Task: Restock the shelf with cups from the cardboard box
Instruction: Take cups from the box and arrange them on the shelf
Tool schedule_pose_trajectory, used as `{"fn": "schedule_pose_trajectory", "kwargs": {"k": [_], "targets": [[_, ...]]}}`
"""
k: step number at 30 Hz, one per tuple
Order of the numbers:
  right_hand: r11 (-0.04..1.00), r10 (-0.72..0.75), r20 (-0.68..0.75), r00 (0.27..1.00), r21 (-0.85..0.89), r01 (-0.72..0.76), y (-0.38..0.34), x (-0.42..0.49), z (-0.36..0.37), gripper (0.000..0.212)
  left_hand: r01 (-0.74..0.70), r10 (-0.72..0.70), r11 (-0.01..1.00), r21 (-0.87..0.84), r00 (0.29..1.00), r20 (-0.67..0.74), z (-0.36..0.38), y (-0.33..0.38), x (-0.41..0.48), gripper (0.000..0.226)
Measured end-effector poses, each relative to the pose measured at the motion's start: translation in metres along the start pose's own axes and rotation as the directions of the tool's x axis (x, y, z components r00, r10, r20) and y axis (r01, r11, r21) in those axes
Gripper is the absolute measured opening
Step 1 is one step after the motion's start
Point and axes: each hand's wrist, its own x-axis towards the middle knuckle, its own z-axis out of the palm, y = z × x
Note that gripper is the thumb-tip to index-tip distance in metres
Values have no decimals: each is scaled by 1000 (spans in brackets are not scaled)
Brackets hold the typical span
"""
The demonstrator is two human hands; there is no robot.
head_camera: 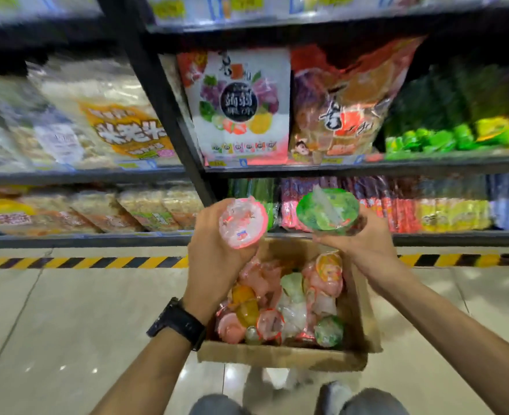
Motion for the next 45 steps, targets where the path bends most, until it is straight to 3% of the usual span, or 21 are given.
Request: {"fn": "schedule_pose_trajectory", "kwargs": {"k": [6,10,18,23,30,38,45], "targets": [[997,11,-101,995,80,-3,-203,-56,-50,58,2,-2,992,-125,1000,5,-124,171,21,72],[987,5,-174,985,160,23,-318,-94,-77,57,57,-44,952,-302,998,49,-200,258,38,76],[963,-167,-303,938,153,221,-484,-123,-141,54,-177,164,895,-409,984,-66,-291,420,86,85],[931,-248,-382,890,159,327,-545,-114,-202,55,-293,280,847,-443,955,-96,-299,506,117,70],[874,-386,-405,829,125,469,-587,-69,-313,51,-370,331,814,-448,929,-166,-263,615,173,73],[825,-459,-338,822,182,535,-620,22,-435,47,-387,303,844,-372,916,-265,-195,736,243,64],[819,-439,-293,849,258,512,-654,81,-483,49,-268,188,880,-392,954,-232,-170,775,302,74]]}}
